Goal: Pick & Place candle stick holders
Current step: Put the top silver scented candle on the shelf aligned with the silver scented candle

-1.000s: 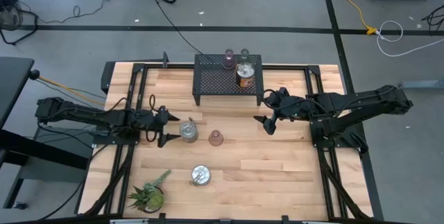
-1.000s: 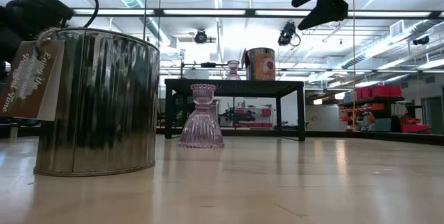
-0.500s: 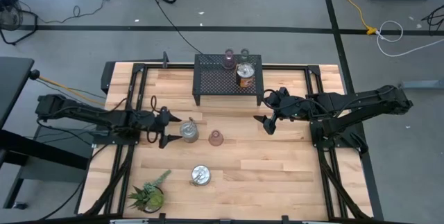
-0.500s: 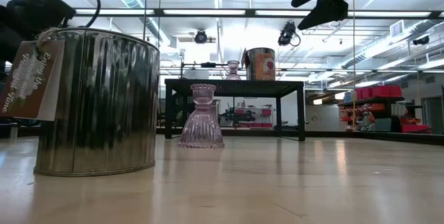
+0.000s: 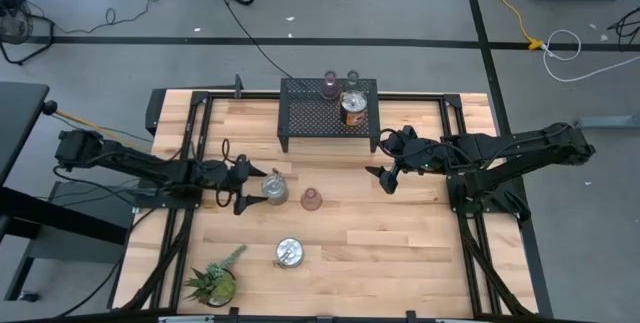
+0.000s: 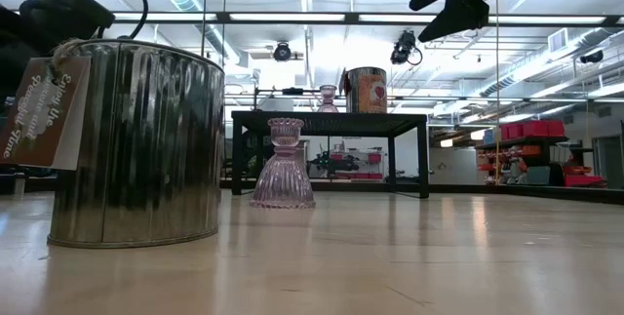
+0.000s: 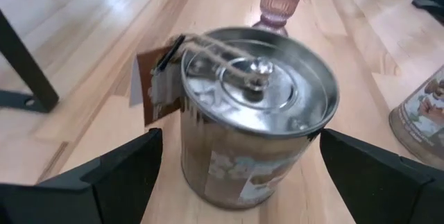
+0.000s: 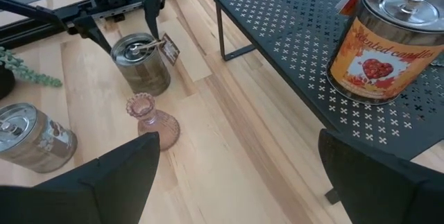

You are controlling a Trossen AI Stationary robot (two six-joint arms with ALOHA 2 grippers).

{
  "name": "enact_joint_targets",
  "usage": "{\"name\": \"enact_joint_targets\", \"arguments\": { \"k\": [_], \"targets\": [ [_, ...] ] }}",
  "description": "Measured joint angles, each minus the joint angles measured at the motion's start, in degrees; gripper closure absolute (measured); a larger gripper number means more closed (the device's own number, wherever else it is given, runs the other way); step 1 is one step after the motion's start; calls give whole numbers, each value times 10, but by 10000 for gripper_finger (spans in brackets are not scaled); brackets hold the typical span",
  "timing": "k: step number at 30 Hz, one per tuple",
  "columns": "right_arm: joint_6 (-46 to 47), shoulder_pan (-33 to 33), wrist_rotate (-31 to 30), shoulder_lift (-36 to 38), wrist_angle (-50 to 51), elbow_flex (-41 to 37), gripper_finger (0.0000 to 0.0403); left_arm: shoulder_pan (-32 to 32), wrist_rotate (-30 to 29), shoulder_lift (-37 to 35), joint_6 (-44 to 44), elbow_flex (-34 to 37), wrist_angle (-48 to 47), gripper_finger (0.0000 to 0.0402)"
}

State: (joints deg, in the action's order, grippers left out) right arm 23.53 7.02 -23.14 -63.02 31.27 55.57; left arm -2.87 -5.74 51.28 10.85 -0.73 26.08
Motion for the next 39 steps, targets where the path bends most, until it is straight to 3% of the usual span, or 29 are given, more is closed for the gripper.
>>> {"name": "enact_joint_targets", "arguments": {
  "k": [25,39],
  "targets": [
    [0,0,0,0,-4,0,14,0,-16,197,-10,-2,213,12],
    [0,0,1,0,-4,0,14,1,-17,298,-26,-75,214,12]
  ]
}}
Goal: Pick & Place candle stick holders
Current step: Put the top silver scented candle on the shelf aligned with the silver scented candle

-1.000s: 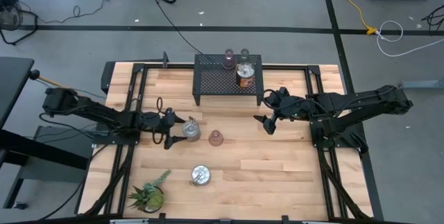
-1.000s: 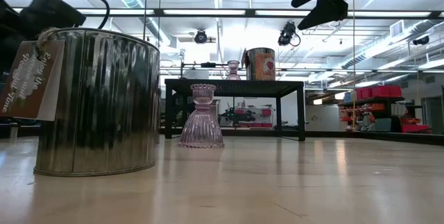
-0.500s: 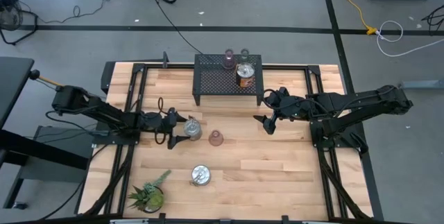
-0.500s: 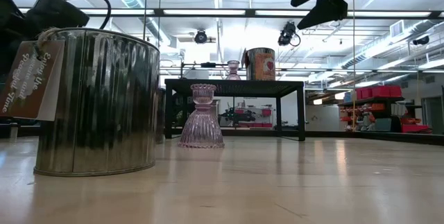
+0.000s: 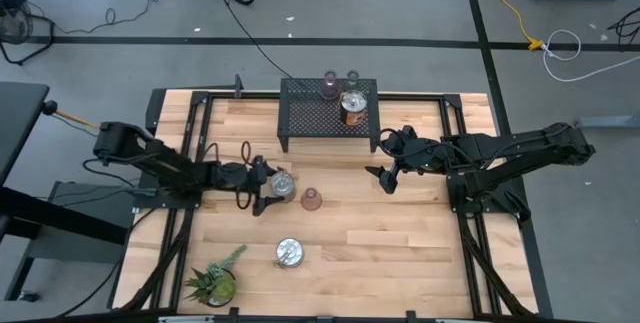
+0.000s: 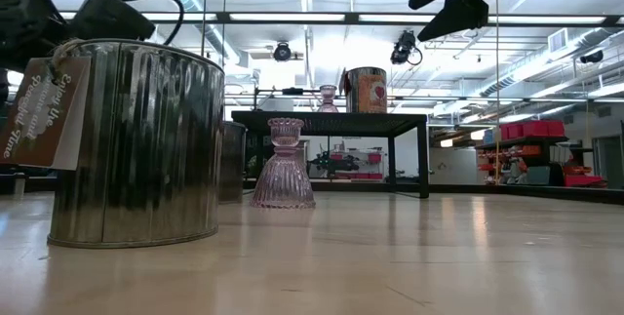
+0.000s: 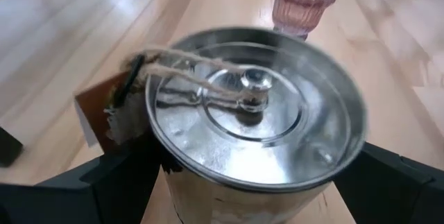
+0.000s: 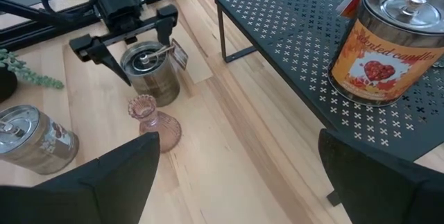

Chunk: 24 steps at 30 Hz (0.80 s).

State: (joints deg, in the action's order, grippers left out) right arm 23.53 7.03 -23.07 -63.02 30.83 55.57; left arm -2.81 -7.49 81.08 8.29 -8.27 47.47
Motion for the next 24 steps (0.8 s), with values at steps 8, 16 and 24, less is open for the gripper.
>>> {"name": "enact_joint_targets", "arguments": {
  "k": [8,16,24],
  "targets": [
    [0,0,0,0,0,0,14,0,0,42,-7,-29,1,35],
    [0,4,1,0,0,0,14,0,12,43,-14,-33,-1,42],
    [0,11,0,0,1,0,14,0,37,34,1,-32,-6,42]
  ]
}}
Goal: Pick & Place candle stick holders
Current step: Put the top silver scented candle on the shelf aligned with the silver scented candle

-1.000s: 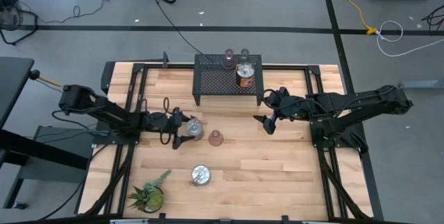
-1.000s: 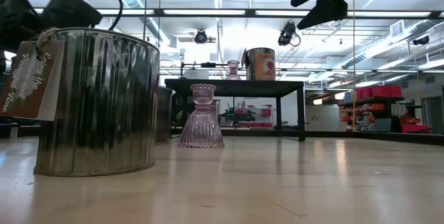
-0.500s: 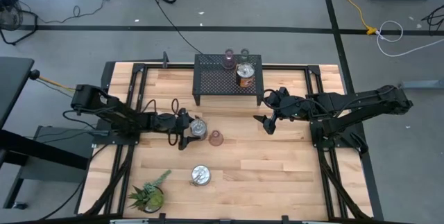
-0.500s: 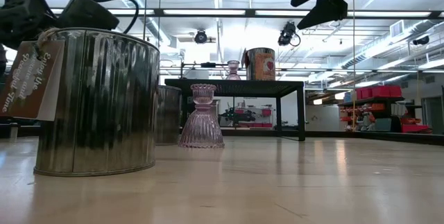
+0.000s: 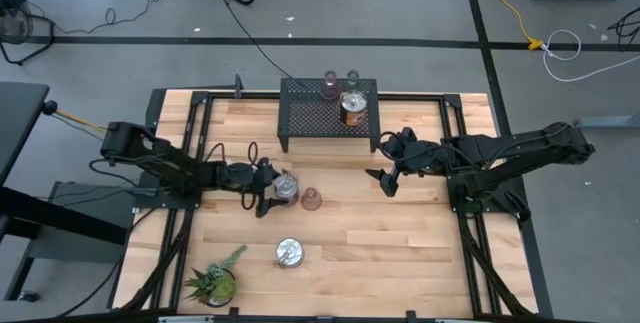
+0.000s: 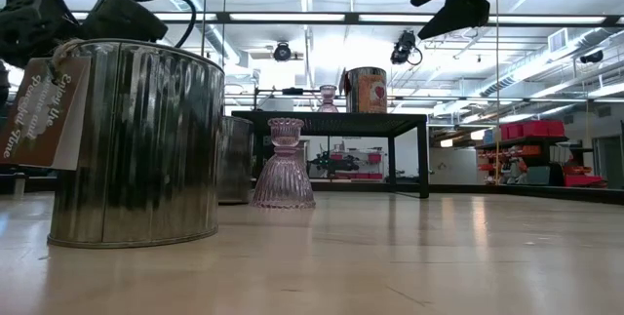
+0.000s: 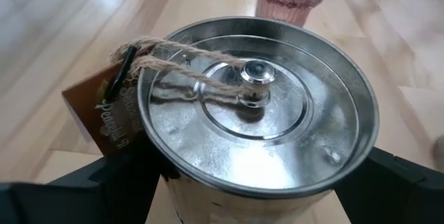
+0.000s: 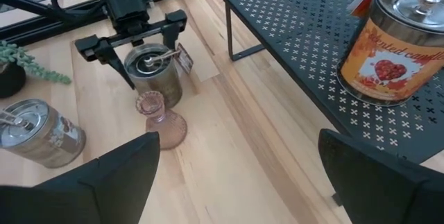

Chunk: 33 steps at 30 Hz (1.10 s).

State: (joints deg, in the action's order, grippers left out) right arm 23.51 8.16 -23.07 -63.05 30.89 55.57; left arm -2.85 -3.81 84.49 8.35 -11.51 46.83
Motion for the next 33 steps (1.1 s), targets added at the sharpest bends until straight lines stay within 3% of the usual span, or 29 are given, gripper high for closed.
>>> {"name": "enact_joint_targets", "arguments": {
  "k": [6,16,19,25,33],
  "targets": [
    [0,0,-1,0,0,0,14,0,15,-53,15,0,-10,42],
    [0,0,-5,0,0,0,14,0,-21,-180,15,-23,-135,42],
    [0,0,-9,0,0,0,14,1,-71,-207,6,-79,-235,42],
    [0,0,-16,0,0,0,14,6,-130,-215,-73,-264,-458,42],
    [-5,0,-15,0,-4,0,14,122,-100,-208,-131,-366,-463,42]
  ]
}}
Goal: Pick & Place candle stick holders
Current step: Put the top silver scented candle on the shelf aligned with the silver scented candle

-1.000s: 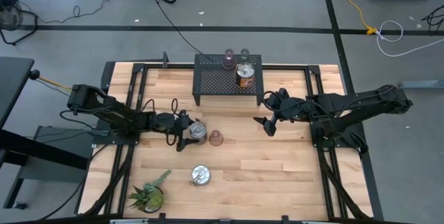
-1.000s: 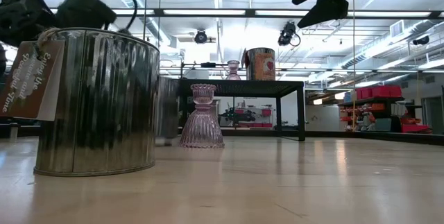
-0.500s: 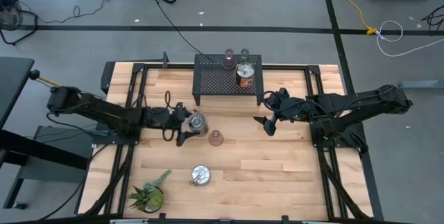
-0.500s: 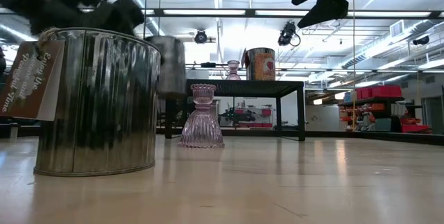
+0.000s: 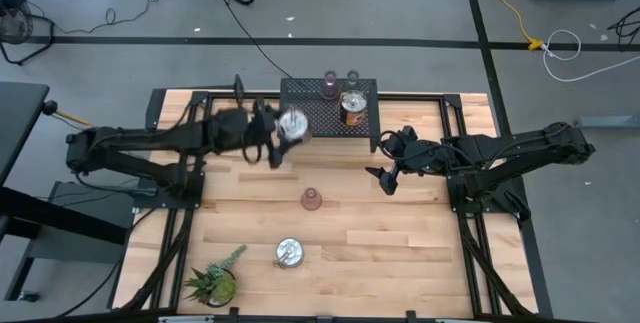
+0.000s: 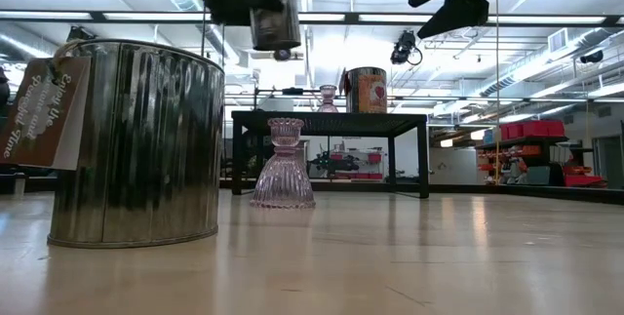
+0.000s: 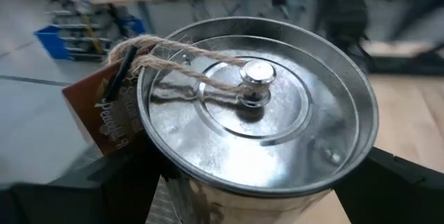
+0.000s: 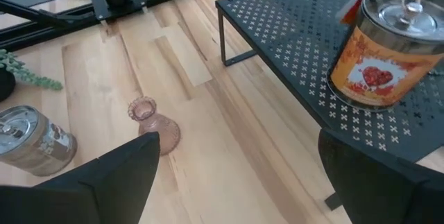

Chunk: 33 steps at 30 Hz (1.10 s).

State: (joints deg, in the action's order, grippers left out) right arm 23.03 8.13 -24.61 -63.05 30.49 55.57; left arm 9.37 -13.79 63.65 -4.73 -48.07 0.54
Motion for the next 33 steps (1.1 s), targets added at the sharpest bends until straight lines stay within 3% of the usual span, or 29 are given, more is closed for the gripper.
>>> {"name": "enact_joint_targets", "arguments": {
  "k": [5,16,23,29,33],
  "targets": [
    [-19,0,1,0,-14,0,14,94,107,41,41,1,52,42],
    [-55,0,0,0,-18,0,14,143,122,180,61,-1,184,42],
    [-61,0,0,0,-18,0,14,141,107,246,67,-73,149,42],
    [-61,0,0,0,-18,0,14,132,68,290,51,-148,47,42],
    [-66,0,0,0,-18,0,14,132,71,296,51,-158,44,42]
  ]
}}
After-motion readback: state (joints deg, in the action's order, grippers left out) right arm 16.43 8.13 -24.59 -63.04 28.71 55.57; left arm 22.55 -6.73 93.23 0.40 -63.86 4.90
